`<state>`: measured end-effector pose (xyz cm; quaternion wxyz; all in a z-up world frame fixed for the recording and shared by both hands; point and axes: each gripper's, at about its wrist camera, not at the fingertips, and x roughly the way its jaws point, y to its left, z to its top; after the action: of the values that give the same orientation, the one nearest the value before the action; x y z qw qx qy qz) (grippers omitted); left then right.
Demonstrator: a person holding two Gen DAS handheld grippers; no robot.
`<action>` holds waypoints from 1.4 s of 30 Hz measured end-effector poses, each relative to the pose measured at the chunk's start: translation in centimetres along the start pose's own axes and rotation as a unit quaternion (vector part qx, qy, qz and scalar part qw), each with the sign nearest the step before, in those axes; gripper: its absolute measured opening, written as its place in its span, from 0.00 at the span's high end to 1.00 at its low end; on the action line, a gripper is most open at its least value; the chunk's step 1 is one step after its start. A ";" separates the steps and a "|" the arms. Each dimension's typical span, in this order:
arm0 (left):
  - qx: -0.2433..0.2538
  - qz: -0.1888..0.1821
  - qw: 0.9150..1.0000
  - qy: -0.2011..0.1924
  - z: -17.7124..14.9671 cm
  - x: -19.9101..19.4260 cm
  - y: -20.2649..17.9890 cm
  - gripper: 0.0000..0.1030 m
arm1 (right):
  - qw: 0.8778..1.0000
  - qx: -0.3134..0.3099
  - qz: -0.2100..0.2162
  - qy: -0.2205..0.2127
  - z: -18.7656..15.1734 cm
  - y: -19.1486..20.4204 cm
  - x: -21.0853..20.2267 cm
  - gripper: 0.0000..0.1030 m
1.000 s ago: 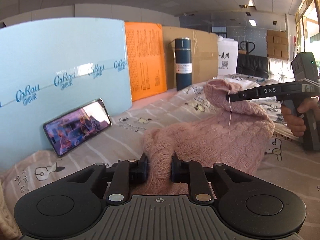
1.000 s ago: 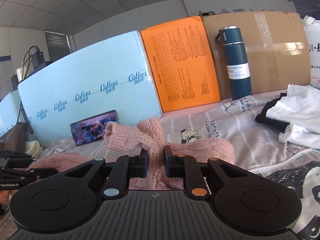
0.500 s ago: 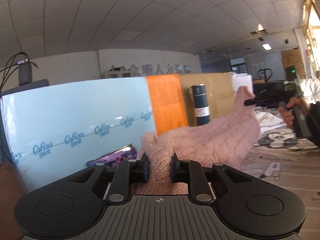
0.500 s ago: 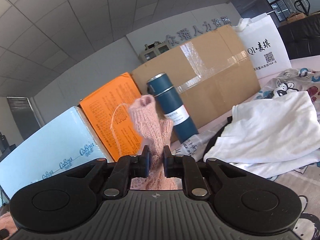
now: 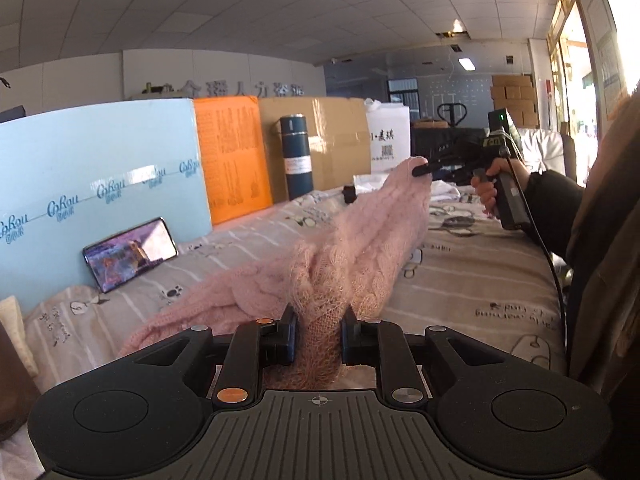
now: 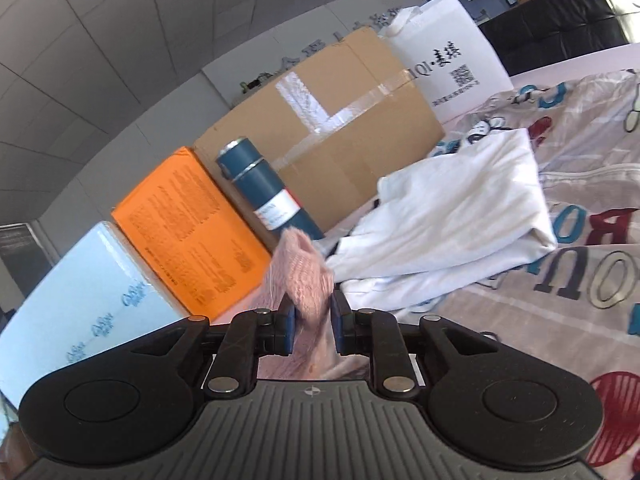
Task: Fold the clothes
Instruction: 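Lift the sweater with both tools and shake it open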
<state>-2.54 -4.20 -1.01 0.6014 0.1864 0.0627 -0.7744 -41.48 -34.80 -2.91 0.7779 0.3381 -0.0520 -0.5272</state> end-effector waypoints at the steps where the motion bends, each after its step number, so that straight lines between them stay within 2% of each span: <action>1: 0.006 0.001 1.000 0.006 0.0 0.2 -0.2 0.82 | 1.000 -0.003 -0.021 -0.003 0.0 -0.2 -0.1 0.80; 3: 0.019 -0.002 1.000 0.017 0.2 0.6 -0.6 0.82 | 0.998 -0.018 -0.063 -0.021 0.0 -0.3 -0.7 0.66; 5: 0.033 -0.005 0.999 0.030 0.1 0.9 -0.9 0.82 | 0.996 -0.028 -0.081 -0.037 0.2 0.1 -1.4 0.39; 6: 0.039 -0.006 0.999 0.037 -0.1 0.8 -1.0 0.82 | 0.995 -0.030 -0.083 -0.040 0.4 0.4 -1.8 0.38; 9: 0.050 -0.006 0.997 0.050 -0.3 1.0 -1.3 0.81 | 0.998 -0.020 -0.063 -0.017 0.8 1.9 -2.6 0.37; 11: 0.055 -0.004 0.997 0.053 -0.4 1.1 -1.6 0.80 | 0.999 0.000 -0.019 0.032 0.8 3.0 -2.2 0.36; 14: 0.060 -0.005 0.997 0.057 -0.5 1.2 -1.9 0.80 | 0.992 0.012 0.037 0.117 -0.6 5.2 -0.8 0.36; 17: 0.061 -0.007 0.997 0.056 -0.6 1.0 -2.0 0.80 | 0.983 -0.023 0.031 0.178 -2.8 7.5 1.4 0.36; 19: 0.064 -0.009 0.996 0.057 -0.7 0.8 -2.0 0.80 | 0.978 -0.042 -0.009 0.203 -4.3 8.3 2.9 0.36; 20: 0.065 -0.010 0.996 0.057 -0.7 0.8 -2.1 0.79 | 0.975 -0.051 -0.023 0.213 -5.0 8.6 3.6 0.36; 22: 0.067 -0.013 0.996 0.059 -0.7 0.8 -2.0 0.79 | 0.974 -0.096 -0.035 0.204 -6.2 9.3 3.9 0.39; 24: 0.071 -0.016 0.996 0.060 -0.7 0.8 -1.9 0.79 | 0.970 -0.145 -0.045 0.191 -7.1 9.9 3.4 0.56; 26: 0.073 -0.014 0.996 0.051 -0.6 0.8 -1.5 0.79 | 0.965 -0.186 -0.048 0.179 -7.8 10.1 2.8 0.80; 29: 0.070 0.001 0.997 0.022 -0.3 0.3 -0.5 0.81 | 0.972 -0.166 -0.005 0.166 -6.8 9.0 1.3 0.95; 32: 0.069 0.004 0.998 -0.010 0.2 -0.4 0.1 0.82 | 0.982 -0.151 0.025 0.115 -5.5 8.5 -1.6 0.95; 35: 0.072 -0.005 0.997 -0.021 0.4 -1.0 0.2 0.82 | 0.987 -0.135 0.039 0.071 -4.6 7.9 -5.0 0.95; 38: 0.073 -0.024 0.997 -0.015 0.3 -1.4 0.0 0.82 | 0.989 -0.130 0.041 0.049 -4.4 6.9 -8.8 0.97; 42: 0.072 -0.049 0.996 0.013 -0.1 -1.1 -0.3 0.81 | 0.992 -0.117 0.011 0.051 -4.8 4.9 -12.9 0.97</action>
<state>-2.56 -3.06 -0.75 0.5469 0.2355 0.0238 -0.8031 -41.21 -20.43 -0.17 0.8193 0.2704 0.0462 -0.5035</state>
